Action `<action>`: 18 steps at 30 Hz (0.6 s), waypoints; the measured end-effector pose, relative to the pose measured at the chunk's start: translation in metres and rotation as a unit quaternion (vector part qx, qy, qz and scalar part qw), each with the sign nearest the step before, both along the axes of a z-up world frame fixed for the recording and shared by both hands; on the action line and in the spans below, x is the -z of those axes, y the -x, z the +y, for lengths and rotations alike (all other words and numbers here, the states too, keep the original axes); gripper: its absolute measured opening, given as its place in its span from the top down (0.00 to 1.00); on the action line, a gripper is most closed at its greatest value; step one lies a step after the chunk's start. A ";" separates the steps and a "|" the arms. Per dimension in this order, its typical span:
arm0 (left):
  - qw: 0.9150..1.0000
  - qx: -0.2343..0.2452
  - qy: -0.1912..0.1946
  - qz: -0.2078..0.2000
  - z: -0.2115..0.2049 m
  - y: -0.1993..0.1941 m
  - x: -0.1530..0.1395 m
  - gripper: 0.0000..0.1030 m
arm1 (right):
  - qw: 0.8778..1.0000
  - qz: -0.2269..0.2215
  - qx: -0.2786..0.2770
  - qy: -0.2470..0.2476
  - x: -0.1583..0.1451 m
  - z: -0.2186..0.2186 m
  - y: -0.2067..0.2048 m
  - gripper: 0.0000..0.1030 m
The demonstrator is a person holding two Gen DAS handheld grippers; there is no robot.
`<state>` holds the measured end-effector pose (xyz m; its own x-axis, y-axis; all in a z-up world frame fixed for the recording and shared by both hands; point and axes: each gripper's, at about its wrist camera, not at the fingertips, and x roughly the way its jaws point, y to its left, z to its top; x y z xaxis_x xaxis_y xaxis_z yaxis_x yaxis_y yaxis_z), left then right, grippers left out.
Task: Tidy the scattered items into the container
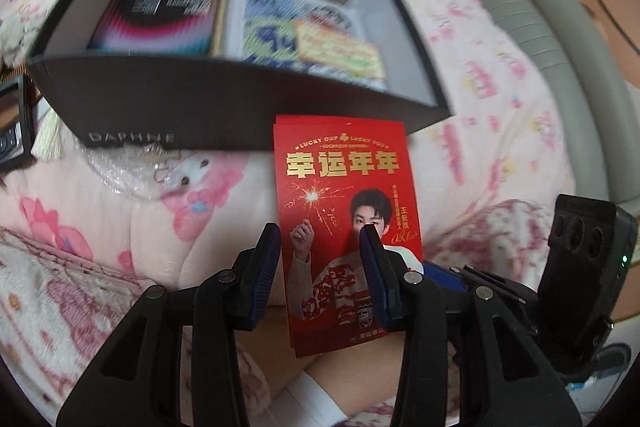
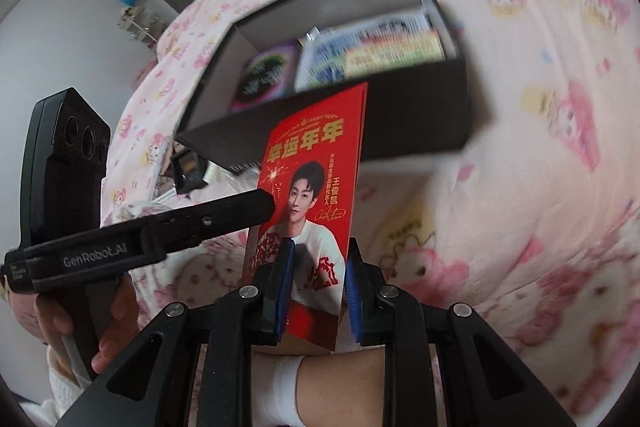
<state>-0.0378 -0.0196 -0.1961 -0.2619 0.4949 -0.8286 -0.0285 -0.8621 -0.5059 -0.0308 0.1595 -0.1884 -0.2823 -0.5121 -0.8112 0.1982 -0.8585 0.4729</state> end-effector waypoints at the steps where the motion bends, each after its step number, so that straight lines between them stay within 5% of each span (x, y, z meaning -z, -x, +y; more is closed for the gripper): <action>1: 1.000 -0.004 0.004 -0.008 -0.001 0.002 0.006 0.61 | 1.000 -0.006 -0.001 -0.003 0.006 -0.002 0.002 0.79; 5: 0.999 -0.006 0.014 -0.030 0.000 0.010 0.021 0.61 | 0.999 -0.043 0.001 -0.016 0.029 -0.008 0.013 0.78; 18: 0.998 -0.025 0.051 -0.037 -0.011 0.025 0.036 0.60 | 0.996 -0.045 0.014 -0.072 0.044 -0.020 0.039 0.78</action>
<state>-0.0632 -0.0310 -0.2316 -0.2212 0.3940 -0.8921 0.0498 -0.9090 -0.4138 -0.0701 0.1394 -0.2320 -0.2178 -0.3812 -0.8985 0.1368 -0.9234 0.3586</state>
